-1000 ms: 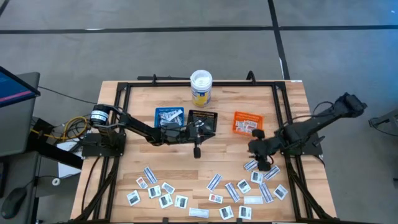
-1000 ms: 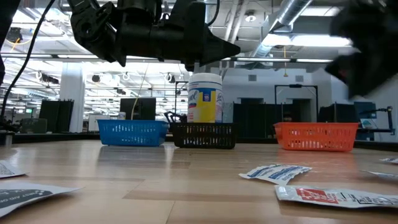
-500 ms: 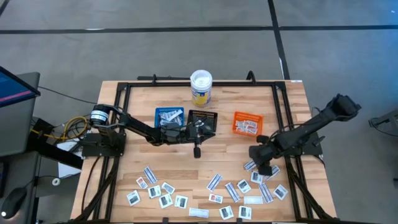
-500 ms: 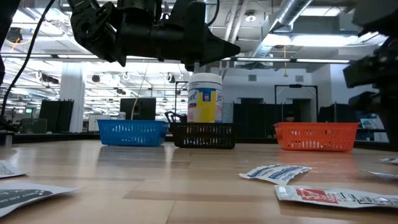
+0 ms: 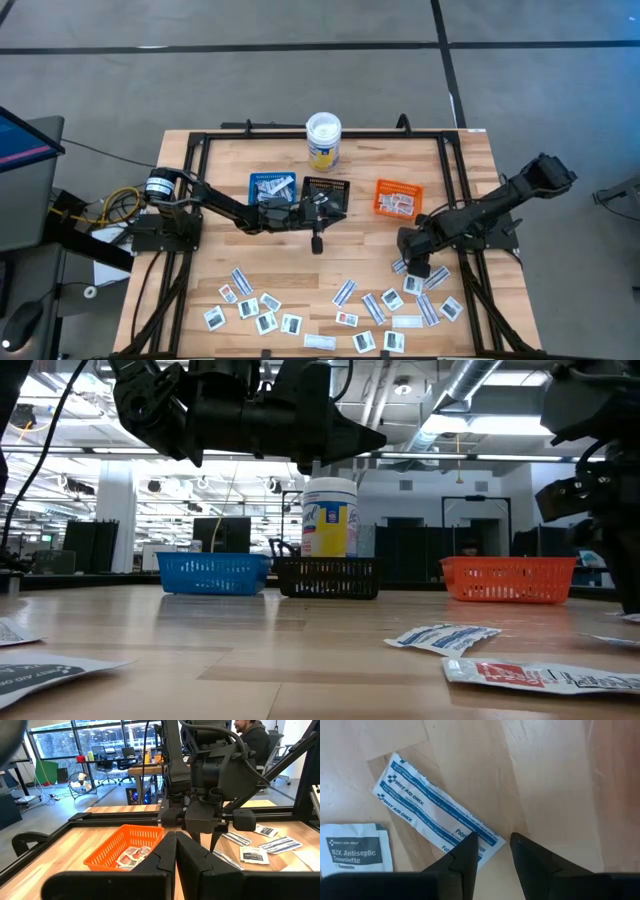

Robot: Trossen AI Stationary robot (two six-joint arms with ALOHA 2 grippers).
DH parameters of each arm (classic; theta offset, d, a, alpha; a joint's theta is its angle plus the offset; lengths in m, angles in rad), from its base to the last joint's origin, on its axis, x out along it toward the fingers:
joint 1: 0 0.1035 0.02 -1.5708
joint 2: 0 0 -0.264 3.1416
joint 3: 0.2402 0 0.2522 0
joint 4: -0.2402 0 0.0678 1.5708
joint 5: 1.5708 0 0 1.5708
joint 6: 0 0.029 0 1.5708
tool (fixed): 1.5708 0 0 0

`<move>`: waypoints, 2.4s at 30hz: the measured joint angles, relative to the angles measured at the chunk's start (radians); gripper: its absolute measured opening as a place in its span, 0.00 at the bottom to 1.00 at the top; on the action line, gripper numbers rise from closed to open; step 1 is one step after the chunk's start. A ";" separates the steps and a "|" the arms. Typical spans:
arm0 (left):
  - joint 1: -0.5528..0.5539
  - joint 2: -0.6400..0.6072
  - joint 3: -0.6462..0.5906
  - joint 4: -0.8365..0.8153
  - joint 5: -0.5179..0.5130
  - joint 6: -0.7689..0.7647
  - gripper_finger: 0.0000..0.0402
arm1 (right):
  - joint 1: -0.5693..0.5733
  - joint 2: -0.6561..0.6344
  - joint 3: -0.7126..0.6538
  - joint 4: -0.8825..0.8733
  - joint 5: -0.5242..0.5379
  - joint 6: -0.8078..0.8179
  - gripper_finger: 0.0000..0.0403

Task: Pick & Place First Aid Supplies
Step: Put the blue bandage into the blue bin

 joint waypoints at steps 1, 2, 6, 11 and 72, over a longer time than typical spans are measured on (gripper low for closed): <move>0.000 0.000 0.000 0.000 0.000 0.000 0.03 | 0.006 0.000 0.000 0.000 0.001 -0.001 0.26; 0.000 0.000 0.000 0.000 0.000 0.000 0.03 | 0.009 0.000 0.000 -0.001 0.004 -0.003 0.24; 0.000 0.000 0.000 0.000 0.000 0.000 0.03 | 0.018 -0.002 -0.001 -0.001 0.015 -0.013 0.12; 0.000 0.000 0.000 0.000 0.000 0.000 0.03 | 0.015 -0.001 0.007 -0.003 0.028 -0.079 0.02; 0.062 0.000 -0.001 -0.201 0.122 -0.201 0.34 | -0.042 0.183 0.323 0.601 0.738 -0.991 0.00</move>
